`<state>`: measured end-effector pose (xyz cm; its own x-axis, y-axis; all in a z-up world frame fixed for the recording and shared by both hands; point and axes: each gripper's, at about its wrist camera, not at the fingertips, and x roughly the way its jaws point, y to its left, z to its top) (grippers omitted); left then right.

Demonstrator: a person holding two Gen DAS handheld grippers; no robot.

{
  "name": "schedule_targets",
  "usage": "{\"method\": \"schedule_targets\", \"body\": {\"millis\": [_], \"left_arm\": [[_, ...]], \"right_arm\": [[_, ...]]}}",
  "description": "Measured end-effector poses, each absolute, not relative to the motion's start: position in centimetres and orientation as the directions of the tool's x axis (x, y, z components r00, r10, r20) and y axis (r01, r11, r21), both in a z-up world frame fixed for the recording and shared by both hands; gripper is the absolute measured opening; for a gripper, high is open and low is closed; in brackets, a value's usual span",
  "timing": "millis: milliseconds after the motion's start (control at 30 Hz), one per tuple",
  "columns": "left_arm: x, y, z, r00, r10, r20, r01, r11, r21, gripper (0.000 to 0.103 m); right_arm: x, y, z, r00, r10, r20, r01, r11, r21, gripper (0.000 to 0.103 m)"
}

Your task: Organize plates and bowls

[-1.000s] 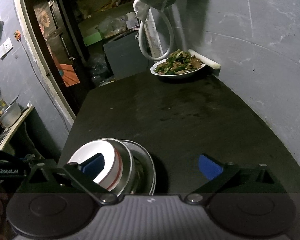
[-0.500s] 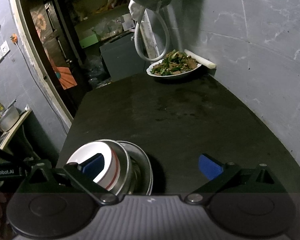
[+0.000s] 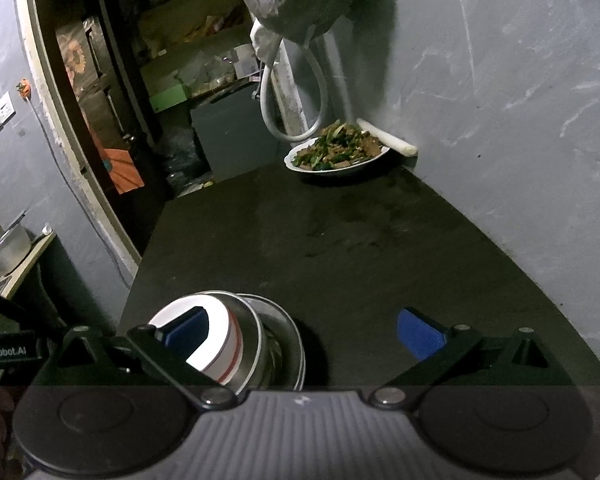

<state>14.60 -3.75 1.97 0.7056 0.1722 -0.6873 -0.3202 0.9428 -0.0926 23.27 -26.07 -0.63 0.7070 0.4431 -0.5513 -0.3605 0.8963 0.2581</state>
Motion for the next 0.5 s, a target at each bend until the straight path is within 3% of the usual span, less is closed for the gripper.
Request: {"method": "schedule_targets", "body": {"millis": [500], "left_arm": [[11.0,-2.4,3.3,0.744,0.139,-0.653,-0.285,0.951,-0.122,0.102]], "right_arm": [[18.9,-25.5,1.1,0.760,0.388,-0.522,-0.302,0.921,0.244,0.103]]}}
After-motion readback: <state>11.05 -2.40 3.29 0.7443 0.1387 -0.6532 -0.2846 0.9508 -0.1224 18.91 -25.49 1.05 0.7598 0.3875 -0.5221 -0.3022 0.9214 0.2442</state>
